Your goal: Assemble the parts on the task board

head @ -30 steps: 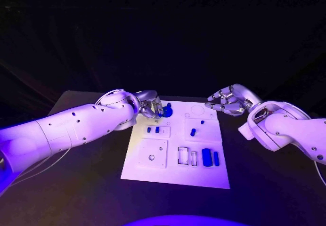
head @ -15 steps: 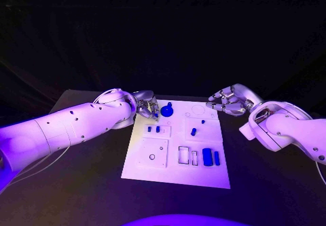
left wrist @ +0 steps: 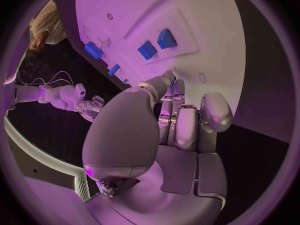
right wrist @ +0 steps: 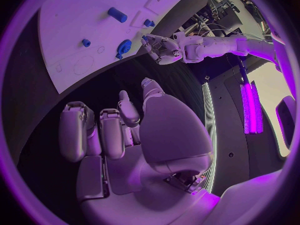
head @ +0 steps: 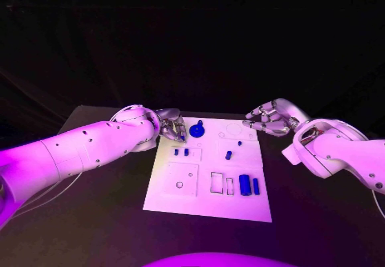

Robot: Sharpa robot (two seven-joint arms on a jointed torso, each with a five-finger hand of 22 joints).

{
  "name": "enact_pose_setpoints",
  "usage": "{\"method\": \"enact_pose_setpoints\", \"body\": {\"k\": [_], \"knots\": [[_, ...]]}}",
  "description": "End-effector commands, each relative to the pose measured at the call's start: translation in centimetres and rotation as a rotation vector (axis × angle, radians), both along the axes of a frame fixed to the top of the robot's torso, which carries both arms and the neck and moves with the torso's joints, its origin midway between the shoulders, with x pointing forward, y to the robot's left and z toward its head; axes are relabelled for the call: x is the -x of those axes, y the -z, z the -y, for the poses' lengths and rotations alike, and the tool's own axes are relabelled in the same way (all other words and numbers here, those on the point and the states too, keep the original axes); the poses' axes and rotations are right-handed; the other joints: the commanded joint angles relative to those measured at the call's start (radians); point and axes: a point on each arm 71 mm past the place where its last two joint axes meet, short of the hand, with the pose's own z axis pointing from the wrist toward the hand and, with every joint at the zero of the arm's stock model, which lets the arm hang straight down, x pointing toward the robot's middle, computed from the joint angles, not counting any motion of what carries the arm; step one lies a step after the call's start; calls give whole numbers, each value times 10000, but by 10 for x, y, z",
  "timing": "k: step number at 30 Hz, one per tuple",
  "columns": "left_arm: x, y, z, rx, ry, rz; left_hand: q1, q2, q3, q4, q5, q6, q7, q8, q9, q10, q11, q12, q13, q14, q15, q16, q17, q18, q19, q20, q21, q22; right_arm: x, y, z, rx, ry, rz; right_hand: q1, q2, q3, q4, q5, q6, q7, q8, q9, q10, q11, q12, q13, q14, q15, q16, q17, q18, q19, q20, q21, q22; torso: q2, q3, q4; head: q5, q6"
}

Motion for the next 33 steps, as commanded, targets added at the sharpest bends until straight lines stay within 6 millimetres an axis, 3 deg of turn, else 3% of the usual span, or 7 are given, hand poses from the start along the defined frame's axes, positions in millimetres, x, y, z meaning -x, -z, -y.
{"method": "enact_pose_setpoints", "body": {"k": [1, 33], "knots": [[1, 2, 4, -98, 165, -253, -103, 6, -72, 2, -26, 59, 12, 11, 16, 79, -11, -52, -13, 14, -21, -52, -20, -137, -32, -19, 17, -8, 0, 0, -1, 26, -106, 46, 16, 69, -69, 12, 51, 53, -6, 64, -14, -21, -39, -20, 8, 505, -54, -62, 486, 205, -63, -31, -36, 1329, -3, -3, 7, -10, -9], [-2, 10, 9, -347, 250, -544, -95, 6, -61, -10, -26, 57, 11, -8, 7, 84, -11, -82, -18, -1, -22, -75, -65, -131, -48, -20, -1, -36, 1, 0, -2, 22, -122, 42, 16, 69, -69, 12, 51, 53, -6, 64, -14, -21, -39, -20, 8, 505, -54, -62, 486, 205, -63, -31, -36, 1329, 7, 3, -4, -48, -70]]}}
